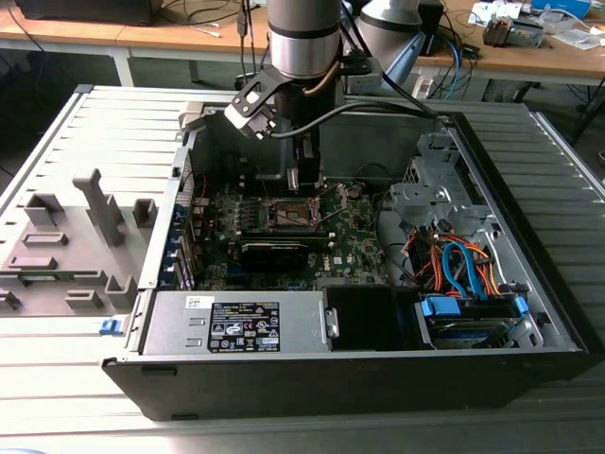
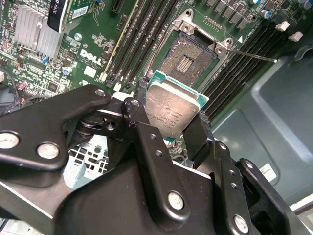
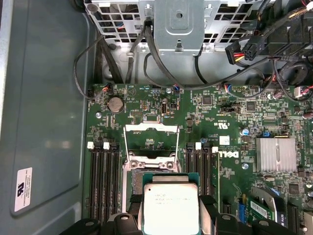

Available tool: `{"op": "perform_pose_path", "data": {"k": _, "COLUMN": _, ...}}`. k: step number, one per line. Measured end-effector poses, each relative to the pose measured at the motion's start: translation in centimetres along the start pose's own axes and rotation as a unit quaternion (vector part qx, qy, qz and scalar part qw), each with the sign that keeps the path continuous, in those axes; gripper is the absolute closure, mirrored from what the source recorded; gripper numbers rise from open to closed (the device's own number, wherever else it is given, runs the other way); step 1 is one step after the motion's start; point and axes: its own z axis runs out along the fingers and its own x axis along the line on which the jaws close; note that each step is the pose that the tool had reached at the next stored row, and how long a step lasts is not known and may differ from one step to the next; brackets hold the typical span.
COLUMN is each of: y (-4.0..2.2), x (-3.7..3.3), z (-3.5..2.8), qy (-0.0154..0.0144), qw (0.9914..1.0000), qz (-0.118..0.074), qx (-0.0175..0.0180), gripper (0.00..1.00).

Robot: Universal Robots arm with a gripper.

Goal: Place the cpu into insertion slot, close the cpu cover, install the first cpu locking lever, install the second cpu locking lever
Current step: 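Place the cpu into insertion slot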

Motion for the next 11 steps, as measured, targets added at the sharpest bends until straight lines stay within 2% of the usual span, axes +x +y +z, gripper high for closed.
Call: {"op": "perform_pose_path", "data": {"k": 11, "y": -0.02, "x": 0.0, "z": 0.2, "qy": 0.0, "qw": 1.0, "qz": 0.0, "qx": 0.0, "gripper": 0.45}}
